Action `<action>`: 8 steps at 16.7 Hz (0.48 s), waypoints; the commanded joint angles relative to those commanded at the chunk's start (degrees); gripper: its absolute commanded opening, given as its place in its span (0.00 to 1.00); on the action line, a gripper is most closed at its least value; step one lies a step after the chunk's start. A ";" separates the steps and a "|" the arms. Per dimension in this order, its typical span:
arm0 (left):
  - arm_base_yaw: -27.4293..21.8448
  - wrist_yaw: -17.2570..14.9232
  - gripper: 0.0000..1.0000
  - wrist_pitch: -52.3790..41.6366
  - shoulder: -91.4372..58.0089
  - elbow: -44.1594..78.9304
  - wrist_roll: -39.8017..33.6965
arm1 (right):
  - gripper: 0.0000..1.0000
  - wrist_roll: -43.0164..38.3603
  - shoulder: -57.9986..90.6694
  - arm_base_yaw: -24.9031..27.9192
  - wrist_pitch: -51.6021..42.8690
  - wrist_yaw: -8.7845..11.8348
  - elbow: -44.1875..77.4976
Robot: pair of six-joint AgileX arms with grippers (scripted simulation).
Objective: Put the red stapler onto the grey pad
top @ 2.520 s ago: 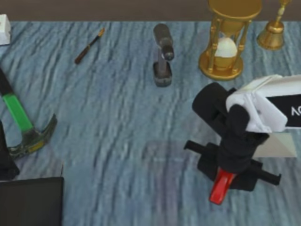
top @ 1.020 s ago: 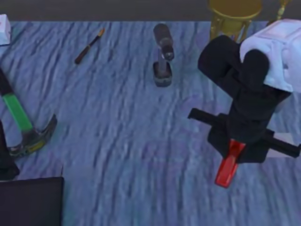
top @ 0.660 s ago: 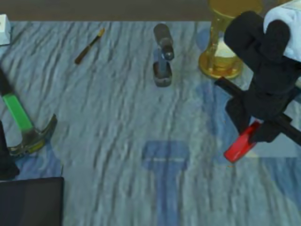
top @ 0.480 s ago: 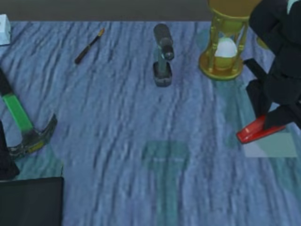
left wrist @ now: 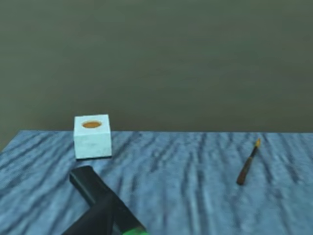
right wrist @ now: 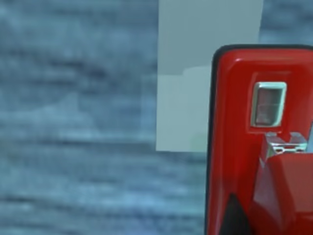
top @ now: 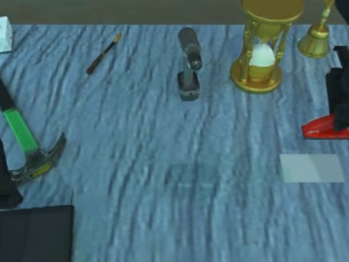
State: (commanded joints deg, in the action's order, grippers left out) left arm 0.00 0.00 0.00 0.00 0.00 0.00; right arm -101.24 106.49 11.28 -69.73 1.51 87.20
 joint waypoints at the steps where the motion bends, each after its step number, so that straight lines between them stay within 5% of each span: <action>1: 0.00 0.00 1.00 0.00 0.00 0.00 0.00 | 0.00 0.00 0.00 0.00 0.00 0.00 0.00; 8: 0.00 0.00 1.00 0.00 0.00 0.00 0.00 | 0.00 -0.24 2.61 0.41 9.53 -0.11 -6.68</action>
State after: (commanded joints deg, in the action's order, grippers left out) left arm 0.00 0.00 0.00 0.00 0.00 0.00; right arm -101.48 109.10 11.68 -60.19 1.40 80.52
